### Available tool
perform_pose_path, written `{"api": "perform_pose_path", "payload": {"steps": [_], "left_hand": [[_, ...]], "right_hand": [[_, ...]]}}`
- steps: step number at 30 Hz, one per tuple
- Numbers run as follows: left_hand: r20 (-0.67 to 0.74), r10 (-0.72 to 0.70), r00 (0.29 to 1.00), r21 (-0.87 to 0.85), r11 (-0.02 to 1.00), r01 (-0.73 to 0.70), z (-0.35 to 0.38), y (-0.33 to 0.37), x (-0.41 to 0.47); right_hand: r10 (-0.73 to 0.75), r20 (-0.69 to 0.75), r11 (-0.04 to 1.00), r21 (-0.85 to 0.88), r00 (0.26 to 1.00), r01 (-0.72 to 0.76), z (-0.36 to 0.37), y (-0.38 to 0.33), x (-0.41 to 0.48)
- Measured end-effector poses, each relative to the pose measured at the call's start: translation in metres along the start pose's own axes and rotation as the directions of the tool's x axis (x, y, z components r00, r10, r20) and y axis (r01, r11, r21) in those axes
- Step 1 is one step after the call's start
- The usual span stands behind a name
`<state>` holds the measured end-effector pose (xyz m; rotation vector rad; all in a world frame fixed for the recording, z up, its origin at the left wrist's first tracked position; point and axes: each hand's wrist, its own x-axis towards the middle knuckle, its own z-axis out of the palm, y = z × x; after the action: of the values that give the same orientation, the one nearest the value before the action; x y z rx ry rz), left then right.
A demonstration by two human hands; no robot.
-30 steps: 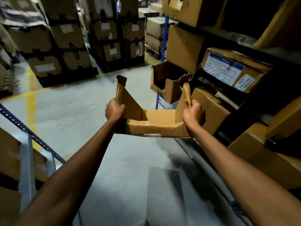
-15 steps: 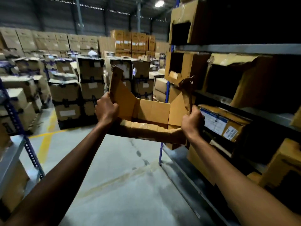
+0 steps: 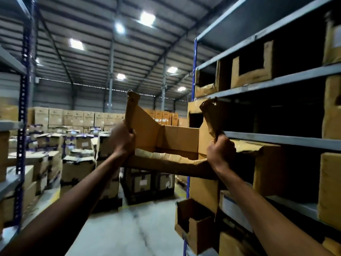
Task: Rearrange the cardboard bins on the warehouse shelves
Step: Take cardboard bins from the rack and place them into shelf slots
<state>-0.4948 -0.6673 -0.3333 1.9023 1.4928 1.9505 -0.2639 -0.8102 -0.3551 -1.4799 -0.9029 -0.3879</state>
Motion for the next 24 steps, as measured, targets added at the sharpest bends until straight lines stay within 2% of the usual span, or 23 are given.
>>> {"api": "perform_pose_path", "payload": {"steps": [3, 11, 17, 24], "left_hand": [[-0.046, -0.005, 0.999, -0.049, 0.999, 0.003, -0.010, 0.028, 0.010], [-0.092, 0.031, 0.995, -0.267, 0.962, -0.055, -0.003, 0.086, 0.016], [0.027, 0.011, 1.000, -0.405, 0.914, 0.001, 0.025, 0.133, 0.015], [0.202, 0.032, 0.979, -0.543, 0.835, 0.085, 0.100, 0.166, 0.003]], "right_hand": [[-0.082, -0.081, 0.992, -0.107, 0.993, 0.073, -0.021, -0.020, 0.020], [-0.282, -0.248, 0.954, -0.173, 0.927, 0.244, -0.084, -0.041, 0.052], [-0.318, -0.300, 0.927, -0.297, 0.899, 0.229, -0.132, -0.036, 0.069], [-0.369, -0.326, 0.859, -0.477, 0.870, 0.186, -0.169, -0.024, 0.088]]}}
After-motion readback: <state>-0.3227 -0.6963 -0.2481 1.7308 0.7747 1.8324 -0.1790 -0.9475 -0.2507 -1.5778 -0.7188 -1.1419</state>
